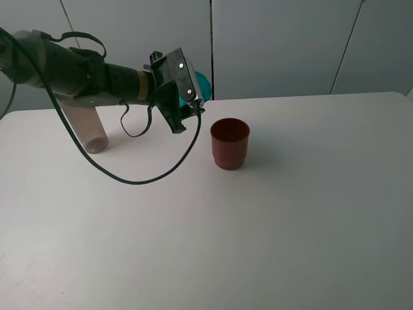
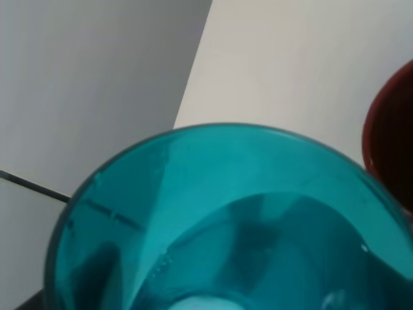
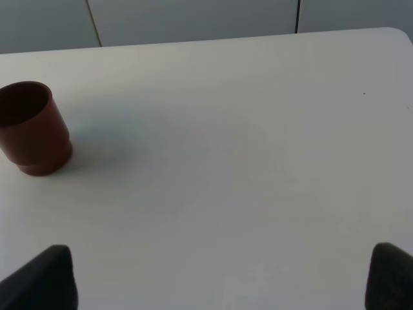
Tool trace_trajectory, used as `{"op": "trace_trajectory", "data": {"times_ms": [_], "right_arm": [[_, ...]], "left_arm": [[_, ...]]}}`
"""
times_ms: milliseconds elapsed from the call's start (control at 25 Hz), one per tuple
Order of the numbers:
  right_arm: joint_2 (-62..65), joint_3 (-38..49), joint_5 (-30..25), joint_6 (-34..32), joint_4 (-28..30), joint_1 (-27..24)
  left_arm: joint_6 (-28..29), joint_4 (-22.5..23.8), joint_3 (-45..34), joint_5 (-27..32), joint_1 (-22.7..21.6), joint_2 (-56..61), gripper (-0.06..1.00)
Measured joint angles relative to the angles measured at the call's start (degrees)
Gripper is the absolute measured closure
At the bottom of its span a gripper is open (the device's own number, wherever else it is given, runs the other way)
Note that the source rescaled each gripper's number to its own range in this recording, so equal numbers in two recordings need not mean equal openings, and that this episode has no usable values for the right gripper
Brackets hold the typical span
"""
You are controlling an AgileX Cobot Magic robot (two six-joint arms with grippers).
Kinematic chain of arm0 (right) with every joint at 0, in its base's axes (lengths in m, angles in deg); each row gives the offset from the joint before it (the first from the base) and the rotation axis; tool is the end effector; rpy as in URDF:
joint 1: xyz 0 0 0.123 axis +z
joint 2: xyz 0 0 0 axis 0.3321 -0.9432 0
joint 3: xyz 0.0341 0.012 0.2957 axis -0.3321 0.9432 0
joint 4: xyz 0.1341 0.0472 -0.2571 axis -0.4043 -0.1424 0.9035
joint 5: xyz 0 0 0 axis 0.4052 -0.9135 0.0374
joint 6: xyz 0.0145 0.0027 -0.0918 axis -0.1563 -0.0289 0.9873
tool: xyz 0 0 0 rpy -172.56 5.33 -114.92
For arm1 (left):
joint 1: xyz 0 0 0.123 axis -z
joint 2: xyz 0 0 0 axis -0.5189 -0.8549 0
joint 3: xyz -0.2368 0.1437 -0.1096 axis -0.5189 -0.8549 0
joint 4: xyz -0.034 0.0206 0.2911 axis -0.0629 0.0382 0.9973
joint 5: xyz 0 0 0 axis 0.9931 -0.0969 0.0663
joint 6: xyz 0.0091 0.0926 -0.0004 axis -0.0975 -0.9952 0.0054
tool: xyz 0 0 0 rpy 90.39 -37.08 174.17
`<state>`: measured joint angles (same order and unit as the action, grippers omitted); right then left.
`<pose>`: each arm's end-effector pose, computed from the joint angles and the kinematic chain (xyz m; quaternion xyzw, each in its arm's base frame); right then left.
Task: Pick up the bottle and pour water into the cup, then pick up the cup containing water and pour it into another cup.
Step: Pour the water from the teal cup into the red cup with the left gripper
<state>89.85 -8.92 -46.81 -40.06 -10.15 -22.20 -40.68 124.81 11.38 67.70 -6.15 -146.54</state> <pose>0.0182 0.0066 0.2947 0.0138 0.8609 0.0298 0.5077 0.4230 -0.2298 0.1440 0.5856 0.6303 -0.0250 0.5091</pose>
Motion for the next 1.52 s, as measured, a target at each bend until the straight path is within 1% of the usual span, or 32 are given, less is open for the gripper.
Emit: {"op": "trace_trajectory", "data": {"times_ms": [320, 600, 840, 1160, 1520], "right_arm": [[0.0, 0.0, 0.0, 0.0, 0.0, 0.0], [0.0, 0.0, 0.0, 0.0, 0.0, 0.0], [0.0, 0.0, 0.0, 0.0, 0.0, 0.0], [0.0, 0.0, 0.0, 0.0, 0.0, 0.0], [0.0, 0.0, 0.0, 0.0, 0.0, 0.0]], "left_arm": [[-1.1, 0.0, 5.7, 5.2, 3.7, -2.8, 0.85], [-2.3, 1.8, 9.0, 8.8, 5.8, -5.0, 0.85], [-7.2, 3.0, 9.7, 10.2, 6.6, -5.9, 0.85], [-10.0, 4.6, 9.7, 12.2, 6.7, -5.9, 0.85], [-14.2, 5.4, 9.7, 11.8, 7.0, -5.9, 0.85]]}}
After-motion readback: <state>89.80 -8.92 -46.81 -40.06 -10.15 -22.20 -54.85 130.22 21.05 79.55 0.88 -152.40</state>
